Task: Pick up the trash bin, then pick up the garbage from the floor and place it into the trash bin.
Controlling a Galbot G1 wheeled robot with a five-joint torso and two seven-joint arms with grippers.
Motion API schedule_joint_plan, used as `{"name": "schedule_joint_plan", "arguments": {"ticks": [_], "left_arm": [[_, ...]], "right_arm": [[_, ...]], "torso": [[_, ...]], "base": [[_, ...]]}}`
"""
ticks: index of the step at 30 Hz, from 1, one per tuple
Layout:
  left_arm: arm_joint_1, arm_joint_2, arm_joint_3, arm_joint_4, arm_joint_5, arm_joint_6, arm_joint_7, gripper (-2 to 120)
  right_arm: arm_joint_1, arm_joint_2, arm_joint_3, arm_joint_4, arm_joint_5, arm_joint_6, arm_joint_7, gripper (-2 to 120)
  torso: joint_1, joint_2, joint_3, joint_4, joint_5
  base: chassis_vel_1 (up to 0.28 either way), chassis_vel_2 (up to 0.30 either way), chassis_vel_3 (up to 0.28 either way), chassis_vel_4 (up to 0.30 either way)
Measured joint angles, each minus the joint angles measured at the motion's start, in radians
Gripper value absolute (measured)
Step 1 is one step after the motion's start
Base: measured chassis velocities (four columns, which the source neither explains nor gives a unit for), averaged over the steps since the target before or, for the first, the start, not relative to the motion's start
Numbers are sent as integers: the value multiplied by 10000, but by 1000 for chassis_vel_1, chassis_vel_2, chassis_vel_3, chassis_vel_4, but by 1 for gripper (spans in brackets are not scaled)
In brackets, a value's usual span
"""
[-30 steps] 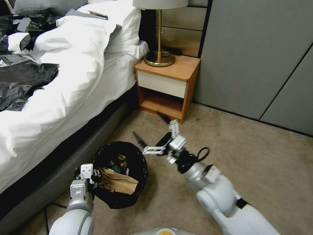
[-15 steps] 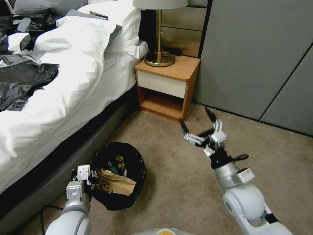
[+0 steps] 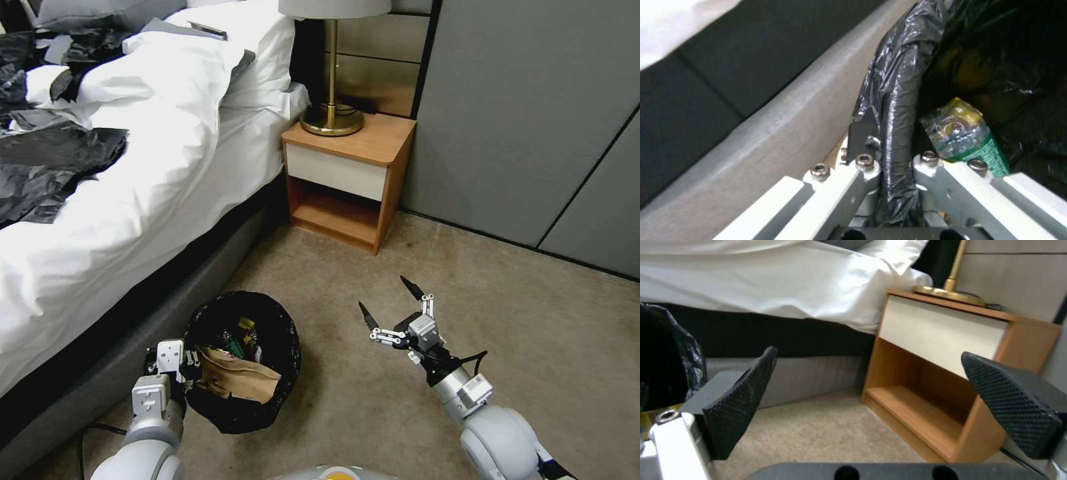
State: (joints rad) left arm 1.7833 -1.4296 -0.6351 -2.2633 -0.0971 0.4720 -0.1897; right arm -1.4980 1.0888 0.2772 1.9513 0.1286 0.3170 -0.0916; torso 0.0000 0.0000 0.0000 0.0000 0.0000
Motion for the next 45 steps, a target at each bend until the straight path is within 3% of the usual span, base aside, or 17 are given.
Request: {"name": "schedule_joint_plan", "arguments": {"ticks": [24,45], "left_arm": [[526,13,-19,-343,195,-85,66,1],[593,56,-2,-594,-424,553,28,1]], "right_arm": [[121,-122,48,203,105,53,129,100],[737,-25,-509,119,-26,-193,126,100]], "torso": [[0,0,0,0,-1],[0,0,0,2,-1]], "base": [[98,100,99,94],[127,121,125,129]]}}
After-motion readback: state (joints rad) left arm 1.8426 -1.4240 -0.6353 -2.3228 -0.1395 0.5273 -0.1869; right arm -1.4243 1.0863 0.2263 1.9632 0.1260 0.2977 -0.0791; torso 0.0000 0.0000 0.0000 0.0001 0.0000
